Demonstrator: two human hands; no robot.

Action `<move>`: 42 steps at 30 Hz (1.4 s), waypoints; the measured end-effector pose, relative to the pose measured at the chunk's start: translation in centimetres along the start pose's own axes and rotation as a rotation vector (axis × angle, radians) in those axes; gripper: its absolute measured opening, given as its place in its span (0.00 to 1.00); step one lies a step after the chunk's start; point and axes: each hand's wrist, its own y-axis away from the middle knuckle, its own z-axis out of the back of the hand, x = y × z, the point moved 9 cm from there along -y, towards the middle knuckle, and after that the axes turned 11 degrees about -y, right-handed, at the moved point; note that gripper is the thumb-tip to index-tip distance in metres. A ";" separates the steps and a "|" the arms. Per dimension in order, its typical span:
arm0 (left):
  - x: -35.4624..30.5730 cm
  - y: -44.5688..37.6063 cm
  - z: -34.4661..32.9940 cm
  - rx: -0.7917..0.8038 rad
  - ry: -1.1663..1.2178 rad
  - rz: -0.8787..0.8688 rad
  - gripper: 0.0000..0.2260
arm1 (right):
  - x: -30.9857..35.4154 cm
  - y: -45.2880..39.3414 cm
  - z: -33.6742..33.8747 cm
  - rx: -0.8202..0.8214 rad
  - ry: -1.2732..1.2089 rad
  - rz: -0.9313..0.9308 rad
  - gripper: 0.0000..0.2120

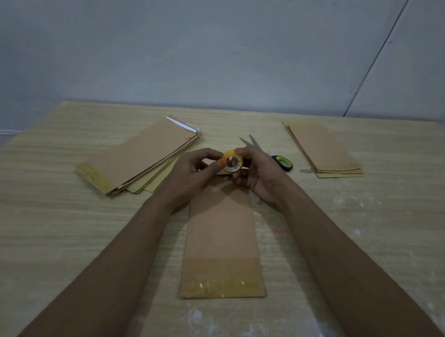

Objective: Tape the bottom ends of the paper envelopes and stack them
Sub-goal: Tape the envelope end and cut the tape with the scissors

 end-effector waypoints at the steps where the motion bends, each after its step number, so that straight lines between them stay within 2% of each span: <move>1: 0.1 0.0 0.1 -0.003 0.007 -0.001 0.05 | 0.0 0.0 0.0 0.008 -0.016 -0.001 0.07; 6: 0.7 -0.4 0.3 -0.016 0.016 -0.004 0.04 | -0.2 -0.2 0.0 0.006 -0.061 -0.021 0.11; 9: 1.1 -0.4 0.2 -0.013 0.022 0.008 0.01 | 0.1 -0.3 0.2 -0.047 -0.057 0.033 0.10; 11: 1.2 -0.5 0.1 0.000 -0.012 0.003 0.04 | 0.7 -0.1 0.6 -0.099 0.021 0.139 0.10; 16: 1.2 -0.6 -0.1 0.039 -0.008 -0.012 0.07 | 2.8 0.9 1.2 -0.199 0.404 0.437 0.09; 29: 0.9 -0.6 -0.1 0.002 -0.126 -0.055 0.05 | 5.0 2.7 0.1 -0.274 0.704 0.858 0.02; 35: 1.3 -0.6 -0.2 -0.004 -0.158 -0.036 0.04 | 5.1 2.6 0.0 -0.266 0.698 0.859 0.02; 42: 1.0 -0.4 -0.3 -0.002 -0.192 -0.037 0.03 | 4.2 1.5 1.1 -0.248 0.509 0.642 0.04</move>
